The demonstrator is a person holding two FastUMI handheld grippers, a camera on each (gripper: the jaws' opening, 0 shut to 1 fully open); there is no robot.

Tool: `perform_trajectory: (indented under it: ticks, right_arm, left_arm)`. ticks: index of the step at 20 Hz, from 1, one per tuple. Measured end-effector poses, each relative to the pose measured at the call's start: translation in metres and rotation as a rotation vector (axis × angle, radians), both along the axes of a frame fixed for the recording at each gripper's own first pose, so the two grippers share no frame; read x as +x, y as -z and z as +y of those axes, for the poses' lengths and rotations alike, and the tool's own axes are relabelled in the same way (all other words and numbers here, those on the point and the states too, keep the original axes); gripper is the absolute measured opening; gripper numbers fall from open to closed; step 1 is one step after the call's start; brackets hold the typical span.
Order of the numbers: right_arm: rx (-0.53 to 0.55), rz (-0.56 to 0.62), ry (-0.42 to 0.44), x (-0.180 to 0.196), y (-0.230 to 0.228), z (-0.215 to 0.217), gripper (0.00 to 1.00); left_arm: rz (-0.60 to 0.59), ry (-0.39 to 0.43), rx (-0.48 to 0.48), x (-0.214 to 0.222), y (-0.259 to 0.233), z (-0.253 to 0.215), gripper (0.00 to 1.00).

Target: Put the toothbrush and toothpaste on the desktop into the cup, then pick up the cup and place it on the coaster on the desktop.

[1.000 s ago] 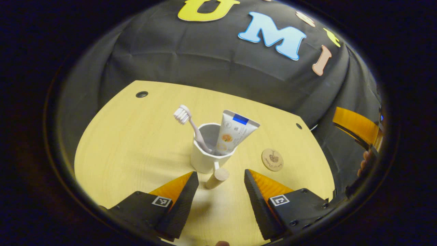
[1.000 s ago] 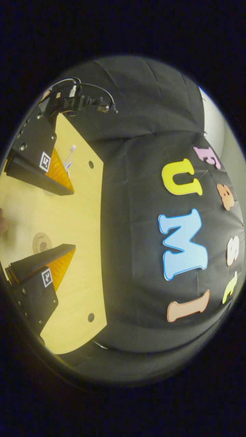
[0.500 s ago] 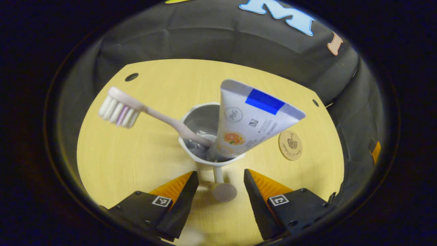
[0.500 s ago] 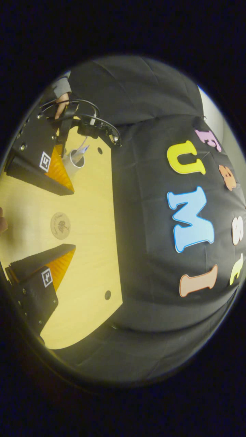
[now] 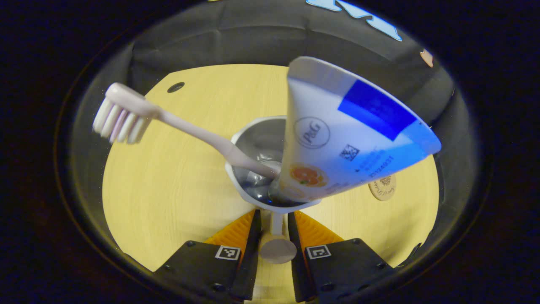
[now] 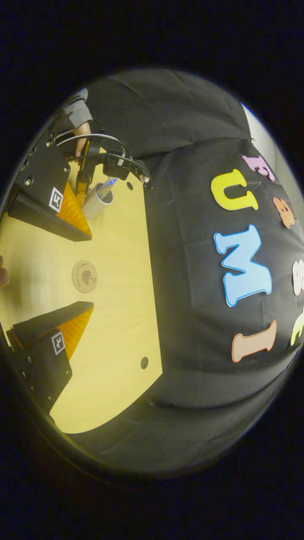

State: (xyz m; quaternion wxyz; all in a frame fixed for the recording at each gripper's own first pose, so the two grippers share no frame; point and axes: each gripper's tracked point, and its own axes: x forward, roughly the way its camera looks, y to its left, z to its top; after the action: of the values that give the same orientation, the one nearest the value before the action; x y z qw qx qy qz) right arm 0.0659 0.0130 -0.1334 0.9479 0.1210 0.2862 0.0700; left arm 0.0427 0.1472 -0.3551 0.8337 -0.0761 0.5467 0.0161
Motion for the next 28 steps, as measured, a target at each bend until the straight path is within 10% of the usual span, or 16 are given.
perform_trajectory:
  ticks: [7,28]
  right_arm:
    - [0.021,0.009,0.019,-0.009,0.004,-0.006,0.87]
    - [0.045,0.016,0.171,-0.033,0.01,-0.097,0.87]
  left_arm:
    - [-0.079,0.098,0.089,0.002,0.0,-0.011,0.28]
    - [-0.094,0.32,-0.059,0.027,-0.026,-0.224,0.28]
